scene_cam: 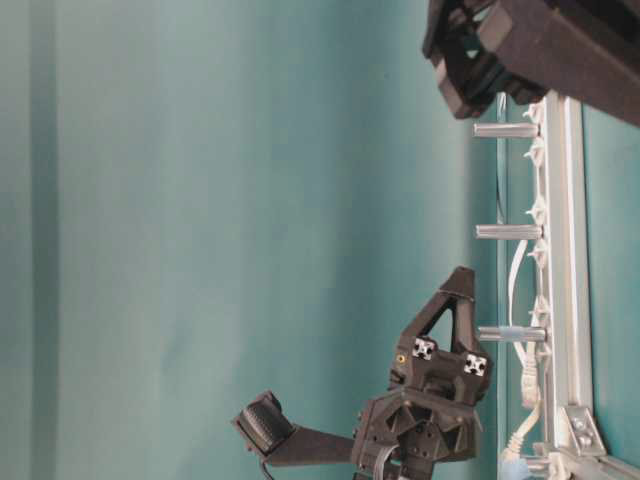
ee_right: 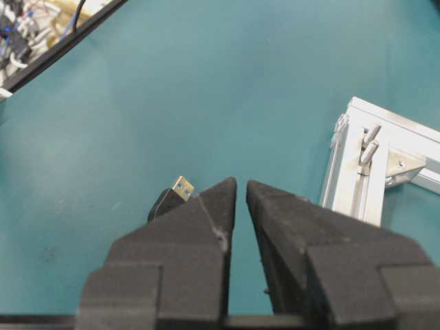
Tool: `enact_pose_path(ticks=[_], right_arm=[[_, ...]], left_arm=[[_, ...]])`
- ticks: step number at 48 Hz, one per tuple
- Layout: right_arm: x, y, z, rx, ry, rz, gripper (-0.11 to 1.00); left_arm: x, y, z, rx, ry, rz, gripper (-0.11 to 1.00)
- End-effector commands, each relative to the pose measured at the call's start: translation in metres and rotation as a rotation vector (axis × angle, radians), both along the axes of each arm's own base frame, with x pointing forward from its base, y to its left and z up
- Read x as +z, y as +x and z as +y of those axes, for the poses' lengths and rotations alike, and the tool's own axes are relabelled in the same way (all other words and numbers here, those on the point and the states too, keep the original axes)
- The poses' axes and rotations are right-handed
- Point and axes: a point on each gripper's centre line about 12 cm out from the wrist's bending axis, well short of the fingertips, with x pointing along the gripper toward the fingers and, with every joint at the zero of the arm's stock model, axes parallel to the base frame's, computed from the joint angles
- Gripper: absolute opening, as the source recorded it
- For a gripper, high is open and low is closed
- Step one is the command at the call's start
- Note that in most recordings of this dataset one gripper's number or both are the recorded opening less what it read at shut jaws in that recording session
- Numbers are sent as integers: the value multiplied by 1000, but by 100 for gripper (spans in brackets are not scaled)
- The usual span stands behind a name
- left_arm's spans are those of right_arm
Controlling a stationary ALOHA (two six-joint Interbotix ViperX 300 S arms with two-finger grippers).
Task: Insert the wire through the string loop located on the right side.
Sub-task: 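Lower the open right gripper over the black USB cable near its plug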
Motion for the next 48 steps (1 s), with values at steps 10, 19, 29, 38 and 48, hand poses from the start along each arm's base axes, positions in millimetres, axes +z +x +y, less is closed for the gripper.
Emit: enact_pose_path(ticks=[10,19,29,38,48], right_arm=[[1,1,0,-20,25,28,1],[4,2,-1,-30,37,23,10],[7,0,-6,-102,92,31,67],[6,-7,-3,-171,159,61,82],[4,-11,7,-184,189,76,82]], left_arm=[[29,3,-5,-47,22,3,0],[44,-5,-7,-51,31,1,0],[41,-12,-11,-55,-3,59,1],[41,-14,-12,-57,-6,77,41],[38,-13,-12,-60,-6,89,73]])
